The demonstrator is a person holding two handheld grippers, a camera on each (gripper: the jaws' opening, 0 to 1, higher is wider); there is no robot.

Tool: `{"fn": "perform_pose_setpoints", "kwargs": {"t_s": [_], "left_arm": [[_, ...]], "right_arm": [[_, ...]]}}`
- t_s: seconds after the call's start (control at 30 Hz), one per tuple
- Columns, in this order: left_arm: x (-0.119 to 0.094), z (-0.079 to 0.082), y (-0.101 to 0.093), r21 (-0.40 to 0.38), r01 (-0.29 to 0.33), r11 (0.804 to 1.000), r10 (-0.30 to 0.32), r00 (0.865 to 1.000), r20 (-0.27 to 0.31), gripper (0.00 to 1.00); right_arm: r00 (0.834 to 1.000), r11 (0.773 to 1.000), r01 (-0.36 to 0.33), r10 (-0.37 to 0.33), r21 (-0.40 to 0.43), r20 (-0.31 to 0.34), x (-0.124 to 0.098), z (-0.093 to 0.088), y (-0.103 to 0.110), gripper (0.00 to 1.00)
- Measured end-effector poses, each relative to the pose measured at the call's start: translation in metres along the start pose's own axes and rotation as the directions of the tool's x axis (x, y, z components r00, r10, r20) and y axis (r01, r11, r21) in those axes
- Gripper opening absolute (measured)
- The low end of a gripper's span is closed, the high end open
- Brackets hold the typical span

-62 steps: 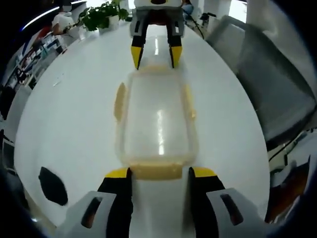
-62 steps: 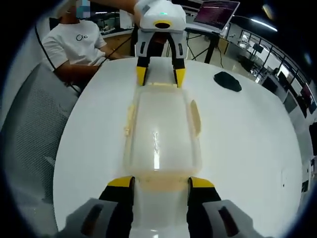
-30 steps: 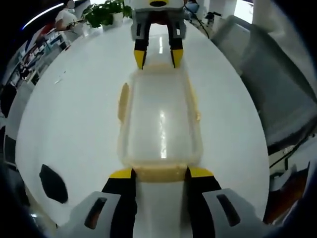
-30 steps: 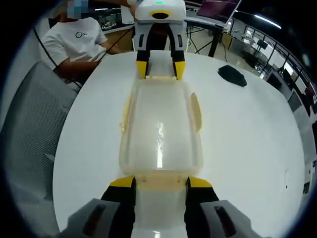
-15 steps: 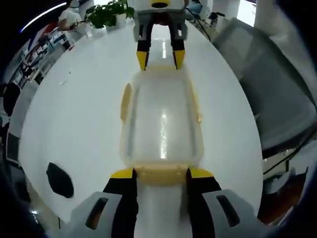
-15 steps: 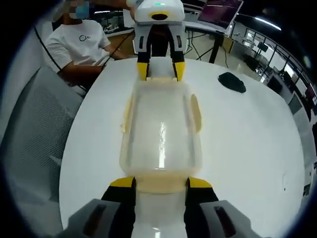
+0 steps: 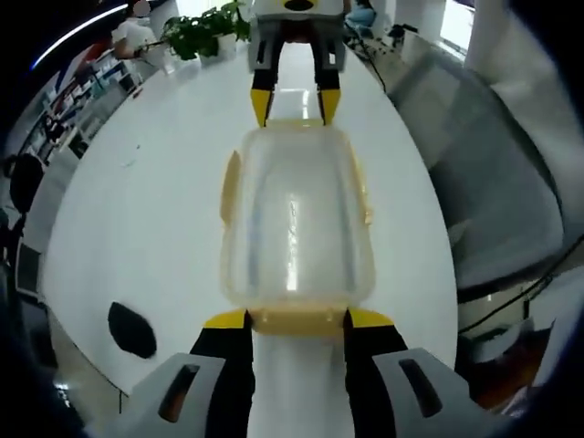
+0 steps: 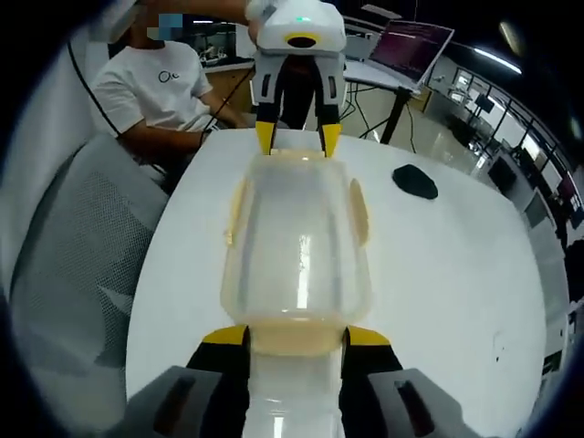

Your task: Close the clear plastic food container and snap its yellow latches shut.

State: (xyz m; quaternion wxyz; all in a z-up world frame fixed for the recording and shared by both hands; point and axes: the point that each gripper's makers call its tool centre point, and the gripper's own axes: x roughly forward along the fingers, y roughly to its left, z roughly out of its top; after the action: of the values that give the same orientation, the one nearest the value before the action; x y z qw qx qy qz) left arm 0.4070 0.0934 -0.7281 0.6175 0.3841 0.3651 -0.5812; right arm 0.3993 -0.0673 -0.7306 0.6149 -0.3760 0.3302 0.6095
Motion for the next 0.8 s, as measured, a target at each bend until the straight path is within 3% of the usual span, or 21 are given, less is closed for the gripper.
{"fn": "perform_pose_setpoints", "kwargs": {"t_s": [0.5, 0.8], "left_arm": [[-0.032, 0.041, -0.011, 0.007, 0.014, 1.0, -0.014, 1.0, -0.015, 0.36], [-0.033, 0.067, -0.017, 0.022, 0.007, 1.0, -0.006, 0.999, -0.035, 0.36]], "right_arm": [[1.0, 1.0, 0.005, -0.005, 0.001, 0.013, -0.047, 0.0, 0.01, 0.37], [1.0, 1.0, 0.0, 0.0, -0.004, 0.001, -0.07, -0.013, 0.014, 0.36]]}}
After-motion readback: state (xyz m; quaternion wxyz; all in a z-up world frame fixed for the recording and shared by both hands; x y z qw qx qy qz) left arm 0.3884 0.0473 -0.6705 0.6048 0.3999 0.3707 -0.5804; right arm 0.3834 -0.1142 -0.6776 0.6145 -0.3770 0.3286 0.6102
